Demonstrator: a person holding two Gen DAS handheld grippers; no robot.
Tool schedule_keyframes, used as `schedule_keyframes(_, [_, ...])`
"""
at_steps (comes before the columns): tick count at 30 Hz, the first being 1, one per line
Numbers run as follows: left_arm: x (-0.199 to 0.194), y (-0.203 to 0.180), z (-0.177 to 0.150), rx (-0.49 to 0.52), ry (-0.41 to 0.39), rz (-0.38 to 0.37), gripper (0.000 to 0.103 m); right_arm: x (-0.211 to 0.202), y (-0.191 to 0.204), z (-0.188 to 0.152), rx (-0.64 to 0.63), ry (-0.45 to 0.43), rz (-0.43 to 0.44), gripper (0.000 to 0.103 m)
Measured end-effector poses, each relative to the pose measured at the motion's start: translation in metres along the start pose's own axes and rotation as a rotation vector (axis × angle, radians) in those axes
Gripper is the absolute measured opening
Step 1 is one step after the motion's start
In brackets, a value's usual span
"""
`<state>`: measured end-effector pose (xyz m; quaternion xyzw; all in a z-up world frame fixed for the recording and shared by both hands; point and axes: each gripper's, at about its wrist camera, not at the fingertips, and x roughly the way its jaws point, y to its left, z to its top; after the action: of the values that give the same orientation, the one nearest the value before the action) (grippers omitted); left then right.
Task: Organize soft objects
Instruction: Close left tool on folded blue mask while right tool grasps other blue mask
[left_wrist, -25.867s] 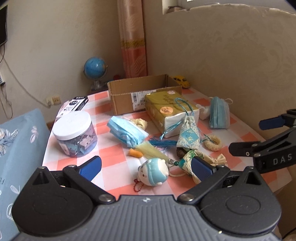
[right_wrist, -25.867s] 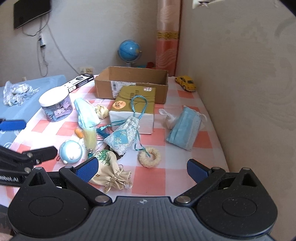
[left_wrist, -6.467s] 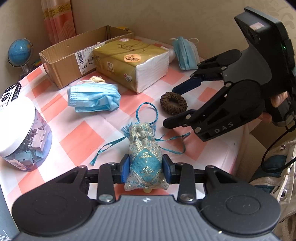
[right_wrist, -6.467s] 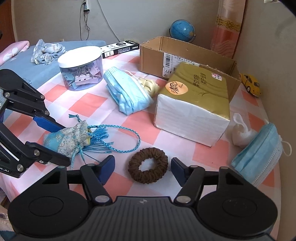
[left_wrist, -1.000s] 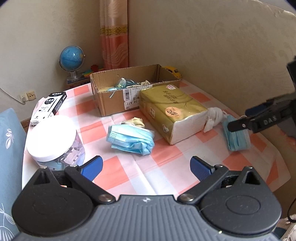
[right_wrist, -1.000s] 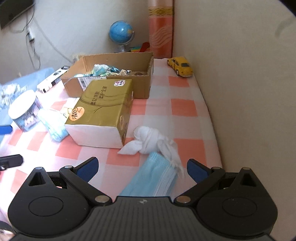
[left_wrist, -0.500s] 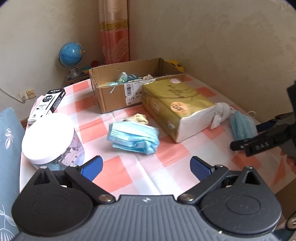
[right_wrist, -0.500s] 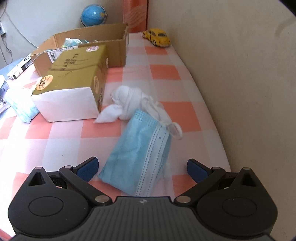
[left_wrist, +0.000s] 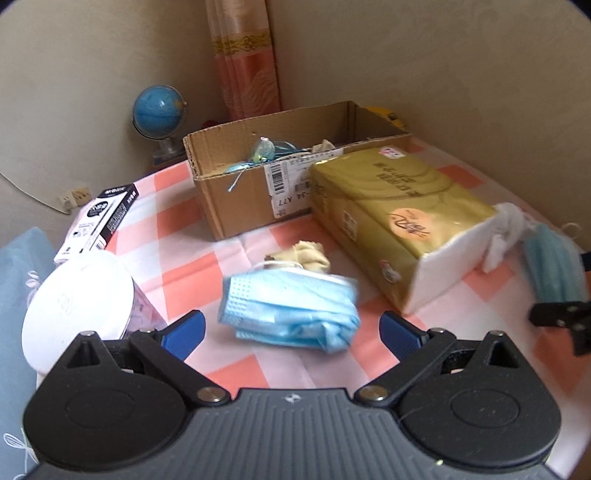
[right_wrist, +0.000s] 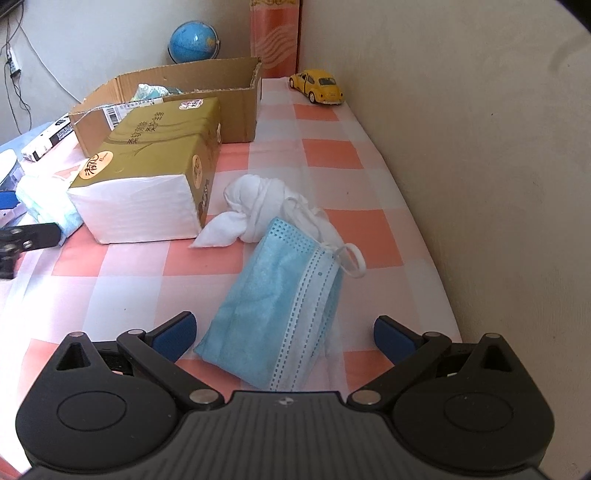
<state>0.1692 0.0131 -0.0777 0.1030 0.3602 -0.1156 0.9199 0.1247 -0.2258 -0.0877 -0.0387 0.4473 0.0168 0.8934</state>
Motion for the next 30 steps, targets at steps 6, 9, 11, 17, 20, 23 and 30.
schedule_keyframes(6, [0.007, -0.013, 0.004, 0.062, -0.005, 0.051, 0.1, -0.002, -0.001, -0.005, -0.003, -0.03, 0.002, 0.103])
schedule_keyframes(9, [0.006, -0.019, 0.006, 0.094, -0.03, 0.094, 0.099, -0.004, -0.001, -0.007, 0.0, -0.039, 0.0, 0.103])
schedule_keyframes(11, [0.008, -0.022, 0.007, 0.109, -0.035, 0.109, 0.095, -0.003, 0.0, -0.006, 0.004, -0.043, -0.003, 0.103])
schedule_keyframes(17, [0.015, -0.018, 0.008, 0.084, -0.009, 0.083, 0.082, -0.004, 0.001, -0.005, 0.005, -0.035, -0.003, 0.103])
schedule_keyframes(20, [0.015, -0.017, 0.006, 0.09, -0.003, 0.069, 0.082, -0.005, 0.002, -0.001, 0.002, -0.016, 0.0, 0.103])
schedule_keyframes(23, [0.015, -0.017, 0.006, 0.095, -0.001, 0.051, 0.081, -0.012, 0.005, 0.002, 0.006, -0.029, 0.032, 0.101])
schedule_keyframes(30, [0.011, -0.011, 0.006, 0.075, 0.001, 0.011, 0.075, -0.015, 0.009, 0.008, 0.024, -0.017, 0.009, 0.081])
